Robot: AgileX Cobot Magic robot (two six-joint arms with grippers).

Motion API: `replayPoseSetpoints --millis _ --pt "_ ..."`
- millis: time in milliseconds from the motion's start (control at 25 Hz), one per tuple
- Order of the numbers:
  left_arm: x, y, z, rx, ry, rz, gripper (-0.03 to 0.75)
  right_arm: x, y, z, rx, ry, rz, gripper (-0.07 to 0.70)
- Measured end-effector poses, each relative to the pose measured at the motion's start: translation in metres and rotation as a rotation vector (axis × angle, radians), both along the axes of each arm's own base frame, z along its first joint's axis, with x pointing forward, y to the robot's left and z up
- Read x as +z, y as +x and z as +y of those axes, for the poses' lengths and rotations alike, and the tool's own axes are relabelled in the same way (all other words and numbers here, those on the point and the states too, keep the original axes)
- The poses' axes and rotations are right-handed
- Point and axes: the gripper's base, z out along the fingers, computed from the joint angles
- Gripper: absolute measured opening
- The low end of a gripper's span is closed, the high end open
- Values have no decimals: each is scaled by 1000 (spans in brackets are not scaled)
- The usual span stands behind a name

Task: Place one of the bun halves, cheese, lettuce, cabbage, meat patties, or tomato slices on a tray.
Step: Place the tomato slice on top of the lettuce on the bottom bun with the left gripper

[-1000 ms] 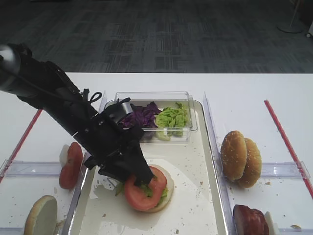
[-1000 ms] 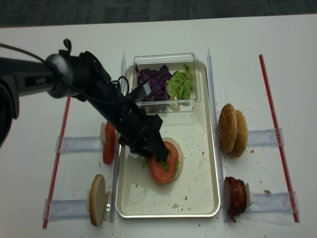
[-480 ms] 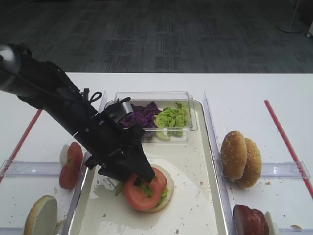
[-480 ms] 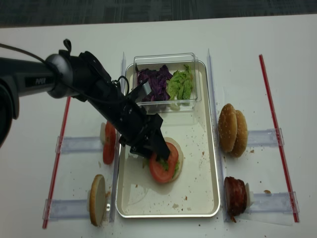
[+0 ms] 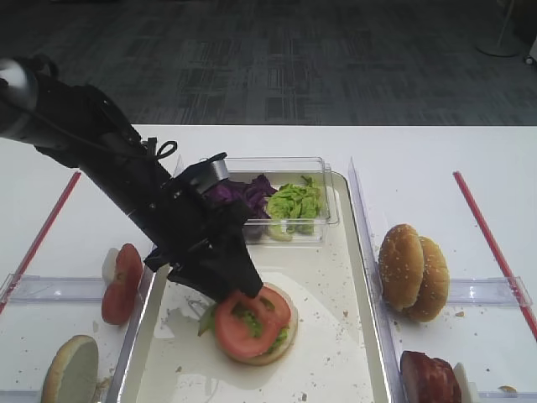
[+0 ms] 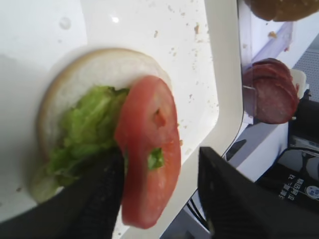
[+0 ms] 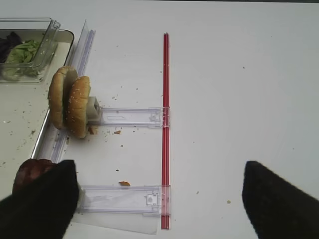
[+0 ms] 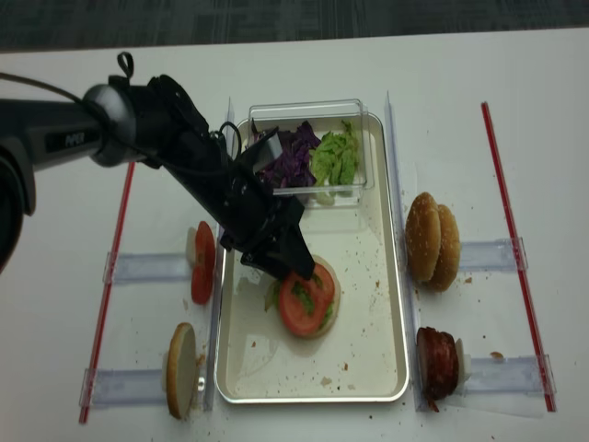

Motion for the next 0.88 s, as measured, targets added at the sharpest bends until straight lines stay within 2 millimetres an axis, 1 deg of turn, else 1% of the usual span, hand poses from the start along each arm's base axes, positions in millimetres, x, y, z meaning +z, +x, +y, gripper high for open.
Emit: replayPoseSetpoints --millis 280,720,880 --pt "0 1 3 -18 42 -11 316 0 0 0 0 0 0 678" --pt "20 23 5 -26 151 -101 316 0 0 0 0 0 0 678" --pt "22 27 8 -24 208 -113 316 0 0 0 0 0 0 678"
